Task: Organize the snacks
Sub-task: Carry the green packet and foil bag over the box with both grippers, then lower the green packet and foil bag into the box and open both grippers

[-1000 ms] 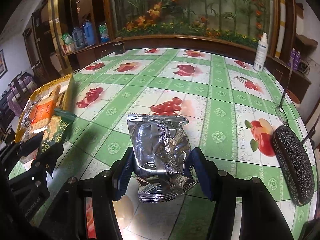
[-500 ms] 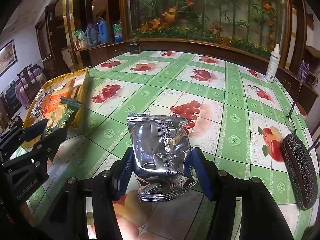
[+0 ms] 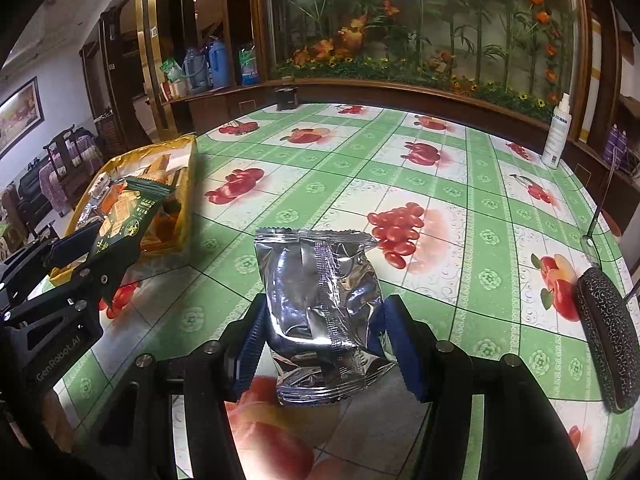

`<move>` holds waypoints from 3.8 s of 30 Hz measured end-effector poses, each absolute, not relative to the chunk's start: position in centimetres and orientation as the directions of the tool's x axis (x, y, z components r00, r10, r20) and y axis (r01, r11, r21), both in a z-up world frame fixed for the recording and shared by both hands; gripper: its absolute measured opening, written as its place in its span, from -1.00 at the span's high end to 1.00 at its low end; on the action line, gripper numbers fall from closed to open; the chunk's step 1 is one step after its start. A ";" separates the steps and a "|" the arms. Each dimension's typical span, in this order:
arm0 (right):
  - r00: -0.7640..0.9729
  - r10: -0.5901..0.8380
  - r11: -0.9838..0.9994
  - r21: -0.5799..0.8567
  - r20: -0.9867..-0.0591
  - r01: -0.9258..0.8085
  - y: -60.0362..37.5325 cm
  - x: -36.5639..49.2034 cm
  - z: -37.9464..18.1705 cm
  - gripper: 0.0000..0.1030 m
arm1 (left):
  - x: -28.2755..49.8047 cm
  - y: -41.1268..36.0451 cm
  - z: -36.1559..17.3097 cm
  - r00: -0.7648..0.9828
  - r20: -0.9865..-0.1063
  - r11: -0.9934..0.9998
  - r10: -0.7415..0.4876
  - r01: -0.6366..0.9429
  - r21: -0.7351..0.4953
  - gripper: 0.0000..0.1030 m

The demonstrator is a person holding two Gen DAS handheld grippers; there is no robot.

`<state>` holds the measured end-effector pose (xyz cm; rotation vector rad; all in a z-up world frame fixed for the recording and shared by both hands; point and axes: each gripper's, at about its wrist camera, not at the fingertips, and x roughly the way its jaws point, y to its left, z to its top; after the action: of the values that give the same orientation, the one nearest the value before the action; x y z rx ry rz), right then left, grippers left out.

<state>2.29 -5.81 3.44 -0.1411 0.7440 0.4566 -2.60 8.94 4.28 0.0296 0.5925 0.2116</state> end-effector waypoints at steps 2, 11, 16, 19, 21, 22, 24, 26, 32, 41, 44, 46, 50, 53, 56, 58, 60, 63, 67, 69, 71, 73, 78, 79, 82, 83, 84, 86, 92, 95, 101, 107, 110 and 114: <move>0.635 0.363 0.891 0.054 -0.682 -0.451 -5.6 2.3 3.5 -0.15 | -2.7 9.1 4.3 0.810 -0.547 0.977 0.209 -0.194 0.087 0.17; 0.616 0.401 0.881 0.100 -0.678 -0.463 -3.7 2.1 3.8 -0.15 | -3.2 10.6 4.6 0.812 -0.541 0.973 0.221 -0.219 0.069 0.17; 0.603 0.428 0.866 0.114 -0.673 -0.487 -1.7 1.9 4.2 -0.15 | -3.5 12.3 4.8 0.809 -0.537 0.966 0.239 -0.253 0.049 0.17; 0.598 0.441 0.855 0.110 -0.670 -0.507 -0.1 1.7 4.5 -0.14 | -3.6 13.4 4.9 0.806 -0.536 0.960 0.253 -0.276 0.038 0.17; 0.590 0.455 0.842 0.107 -0.667 -0.528 1.2 1.5 4.7 -0.14 | -3.6 14.5 4.9 0.802 -0.537 0.955 0.264 -0.296 0.027 0.17; 0.587 0.461 0.837 0.106 -0.665 -0.537 1.8 1.4 4.8 -0.14 | -3.6 15.2 4.9 0.798 -0.539 0.951 0.271 -0.310 0.020 0.17; 0.577 0.476 0.822 0.102 -0.663 -0.560 3.4 1.2 5.0 -0.14 | -3.6 16.2 4.7 0.789 -0.544 0.943 0.284 -0.332 0.011 0.17; 0.567 0.485 0.807 0.092 -0.665 -0.583 4.8 0.9 5.1 -0.14 | -3.6 17.4 4.4 0.780 -0.551 0.935 0.296 -0.353 0.002 0.17; 0.542 0.500 0.775 0.071 -0.676 -0.628 8.8 0.9 5.1 -0.14 | -3.0 20.9 3.6 0.749 -0.581 0.912 0.318 -0.409 -0.028 0.17; 0.530 0.505 0.777 0.091 -0.682 -0.623 12.6 4.1 5.2 -0.14 | -2.1 23.5 2.7 0.738 -0.618 0.901 0.270 -0.421 -0.109 0.18; 0.514 0.506 0.774 0.100 -0.693 -0.626 14.0 5.7 5.4 -0.14 | -2.0 23.7 2.5 0.735 -0.621 0.900 0.272 -0.422 -0.106 0.17; 0.491 0.514 0.768 0.121 -0.703 -0.629 15.3 7.1 5.5 -0.14 | -1.9 23.7 2.5 0.733 -0.620 0.901 0.279 -0.424 -0.095 0.17; 0.426 0.511 0.752 0.148 -0.747 -0.643 18.3 9.5 5.5 -0.14 | -1.6 23.4 2.4 0.725 -0.623 0.900 0.293 -0.430 -0.077 0.17; 0.371 0.515 0.743 0.187 -0.772 -0.643 20.2 11.0 5.2 -0.14 | -1.4 22.9 2.4 0.721 -0.618 0.900 0.313 -0.432 -0.048 0.17; 0.365 0.493 0.744 0.164 -0.790 -0.648 21.9 11.6 4.7 -0.14 | -1.1 22.6 2.2 0.711 -0.629 0.901 0.314 -0.431 -0.037 0.17; 0.362 0.485 0.740 0.152 -0.796 -0.655 22.7 11.9 4.4 -0.14 | -1.1 22.7 2.1 0.711 -0.629 0.898 0.314 -0.437 -0.045 0.17; 0.364 0.468 0.742 0.134 -0.805 -0.657 23.4 12.2 4.1 -0.14 | -1.0 22.8 2.0 0.709 -0.632 0.896 0.313 -0.442 -0.052 0.16; 0.373 0.466 0.720 0.099 -0.802 -0.687 23.8 11.9 4.0 -0.16 | -1.2 22.7 2.0 0.712 -0.628 0.894 0.315 -0.444 -0.054 0.16; 0.384 0.489 0.706 0.096 -0.783 -0.701 23.1 11.1 4.8 -0.17 | -1.3 22.8 2.0 0.709 -0.627 0.887 0.324 -0.458 -0.059 0.16; 0.393 0.521 0.697 0.111 -0.758 -0.709 22.4 10.6 5.6 -0.16 | -1.4 22.8 2.0 0.710 -0.626 0.886 0.322 -0.459 -0.064 0.16; 0.399 0.536 0.695 0.121 -0.744 -0.709 22.0 10.3 6.0 -0.16 | -1.4 22.9 2.0 0.710 -0.625 0.886 0.323 -0.460 -0.065 0.16; 0.396 0.547 0.693 0.133 -0.738 -0.708 21.8 10.1 6.3 -0.16 | -1.4 22.9 2.1 0.710 -0.625 0.884 0.325 -0.463 -0.066 0.16; 0.402 0.543 0.694 0.125 -0.737 -0.709 21.4 9.5 6.3 -0.17 | -1.3 23.2 2.1 0.709 -0.626 0.882 0.326 -0.466 -0.068 0.16; 0.399 0.545 0.692 0.127 -0.737 -0.711 21.4 9.4 6.4 -0.17 | -1.3 23.2 2.1 0.709 -0.625 0.882 0.327 -0.466 -0.067 0.16; 0.394 0.550 0.688 0.133 -0.737 -0.713 21.1 9.1 6.4 -0.17 | -1.4 23.3 2.1 0.708 -0.626 0.881 0.328 -0.468 -0.068 0.16; 0.393 0.551 0.687 0.133 -0.736 -0.714 21.0 9.0 6.5 -0.17 | -1.4 23.4 2.1 0.708 -0.625 0.881 0.328 -0.469 -0.068 0.16; 0.396 0.551 0.687 0.130 -0.735 -0.714 21.0 8.8 6.6 -0.17 | -1.4 23.4 2.1 0.708 -0.625 0.880 0.329 -0.470 -0.069 0.16; 0.400 0.551 0.688 0.127 -0.733 -0.714 20.8 8.7 6.6 -0.17 | -1.4 23.4 2.1 0.709 -0.624 0.880 0.330 -0.470 -0.069 0.16; 0.409 0.553 0.693 0.129 -0.726 -0.709 19.8 8.2 6.9 -0.16 | -1.5 23.4 2.2 0.709 -0.618 0.877 0.339 -0.476 -0.065 0.16; 0.413 0.556 0.699 0.137 -0.722 -0.702 19.1 8.0 7.0 -0.16 | -1.6 23.0 2.2 0.711 -0.612 0.878 0.346 -0.476 -0.057 0.16; 0.427 0.568 0.713 0.161 -0.703 -0.683 16.9 7.6 7.6 -0.16 | -1.7 22.5 2.4 0.715 -0.600 0.880 0.360 -0.474 -0.037 0.15; 0.456 0.581 0.724 0.172 -0.674 -0.668 14.1 6.4 8.3 -0.16 | -2.0 22.1 2.8 0.726 -0.581 0.881 0.369 -0.472 -0.030 0.13; 0.453 0.588 0.723 0.184 -0.670 -0.666 12.9 5.9 8.2 -0.19 | -2.2 21.4 3.0 0.731 -0.567 0.884 0.379 -0.468 -0.014 0.07; 0.453 0.601 0.719 0.200 -0.658 -0.666 11.0 4.8 8.1 -0.22 | -2.6 20.8 3.4 0.738 -0.556 0.885 0.383 -0.465 -0.006 -0.18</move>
<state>4.84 11.03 8.05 -0.0917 0.7744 0.7836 -2.61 20.78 3.35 -0.1484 0.5759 0.4673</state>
